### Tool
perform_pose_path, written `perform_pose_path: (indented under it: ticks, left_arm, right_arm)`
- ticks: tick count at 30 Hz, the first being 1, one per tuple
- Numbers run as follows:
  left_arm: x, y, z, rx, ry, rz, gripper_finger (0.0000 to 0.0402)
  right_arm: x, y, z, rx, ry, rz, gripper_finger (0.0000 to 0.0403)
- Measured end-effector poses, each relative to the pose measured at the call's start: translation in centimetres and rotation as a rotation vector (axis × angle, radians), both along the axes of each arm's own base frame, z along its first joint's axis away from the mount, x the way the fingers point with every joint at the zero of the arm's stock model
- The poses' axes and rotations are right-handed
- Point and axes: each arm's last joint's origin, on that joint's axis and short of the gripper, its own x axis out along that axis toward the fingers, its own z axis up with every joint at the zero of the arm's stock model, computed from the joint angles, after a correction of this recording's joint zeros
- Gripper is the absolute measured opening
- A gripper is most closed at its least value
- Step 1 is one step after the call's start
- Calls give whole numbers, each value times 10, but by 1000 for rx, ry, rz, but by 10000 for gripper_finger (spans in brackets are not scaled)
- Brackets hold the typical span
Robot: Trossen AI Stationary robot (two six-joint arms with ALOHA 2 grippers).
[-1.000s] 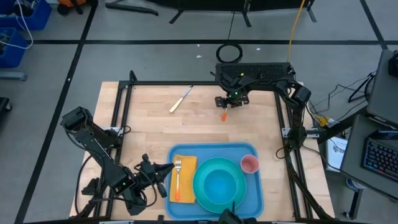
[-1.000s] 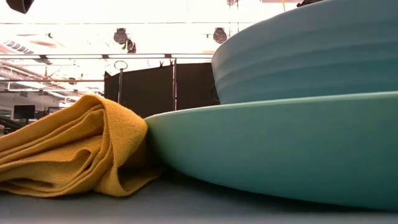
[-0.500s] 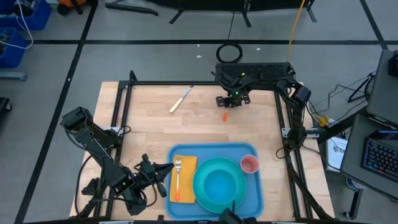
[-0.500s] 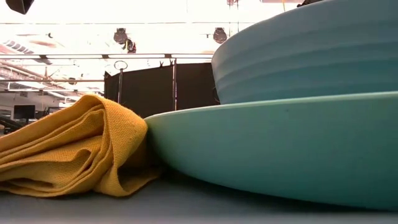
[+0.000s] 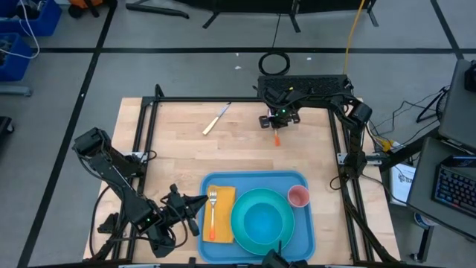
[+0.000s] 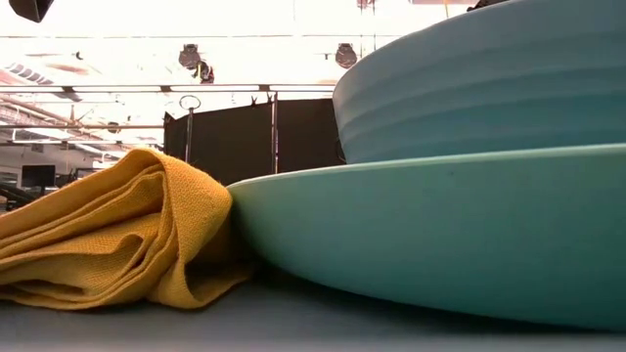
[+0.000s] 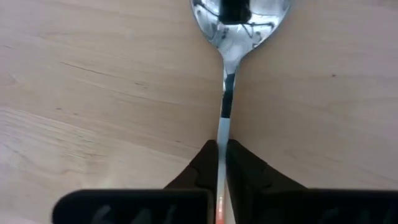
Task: Set up tray
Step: Put the orange spoon on top of the yellow table napkin to the right of the orange fork
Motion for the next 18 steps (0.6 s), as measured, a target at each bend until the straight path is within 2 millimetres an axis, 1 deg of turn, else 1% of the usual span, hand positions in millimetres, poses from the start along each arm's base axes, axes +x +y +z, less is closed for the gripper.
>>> perform_pose_path:
  ticks: [12,18]
  left_arm:
    - [0,0,0,0,7,-5,31]
    - [0,0,-1,-5,17,-14,31]
  right_arm:
    - [0,0,0,-2,-3,14,3]
    - [2,0,7,-29,-39,41,1]
